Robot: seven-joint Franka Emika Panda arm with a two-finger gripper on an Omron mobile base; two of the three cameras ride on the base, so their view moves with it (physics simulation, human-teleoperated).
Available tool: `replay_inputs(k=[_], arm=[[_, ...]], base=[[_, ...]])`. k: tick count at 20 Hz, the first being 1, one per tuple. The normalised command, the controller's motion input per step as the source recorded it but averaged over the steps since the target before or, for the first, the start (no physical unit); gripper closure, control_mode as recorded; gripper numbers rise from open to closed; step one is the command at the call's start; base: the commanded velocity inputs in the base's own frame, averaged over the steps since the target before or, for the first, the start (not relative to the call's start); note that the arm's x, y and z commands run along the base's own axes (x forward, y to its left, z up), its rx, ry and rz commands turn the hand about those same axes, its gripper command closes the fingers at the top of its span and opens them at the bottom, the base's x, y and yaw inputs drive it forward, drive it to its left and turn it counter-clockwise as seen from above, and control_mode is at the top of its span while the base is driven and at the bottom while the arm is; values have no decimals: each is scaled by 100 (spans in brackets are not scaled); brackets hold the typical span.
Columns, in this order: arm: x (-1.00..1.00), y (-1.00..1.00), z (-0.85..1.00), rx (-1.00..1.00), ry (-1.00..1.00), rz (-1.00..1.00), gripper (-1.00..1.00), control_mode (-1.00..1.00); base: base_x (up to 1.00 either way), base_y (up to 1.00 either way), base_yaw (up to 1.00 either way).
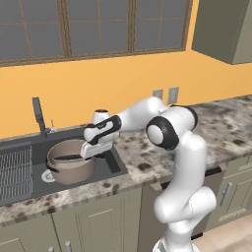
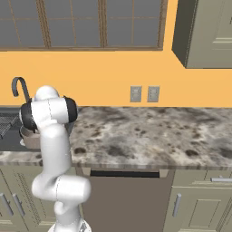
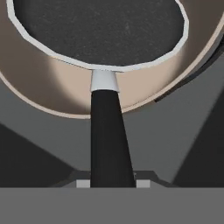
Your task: Move the pot and pan from the stove into the sink.
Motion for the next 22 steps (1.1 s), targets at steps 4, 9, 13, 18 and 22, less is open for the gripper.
replay_inputs(k=[4,9,13,18,22], arm=[[31,13,-8,-1,0,-3,-100,-100],[24,6,21,2,0,-4,-100,-100],[-41,-32,54,10,-4,-3,-100,-100],[-78,-57,31,14,-20,0,-100,-100],[-69,-46,38,18,-31,0,-100,-100]], base=[[0,0,0],[0,0,0],[0,0,0],[0,0,0],[0,0,0]])
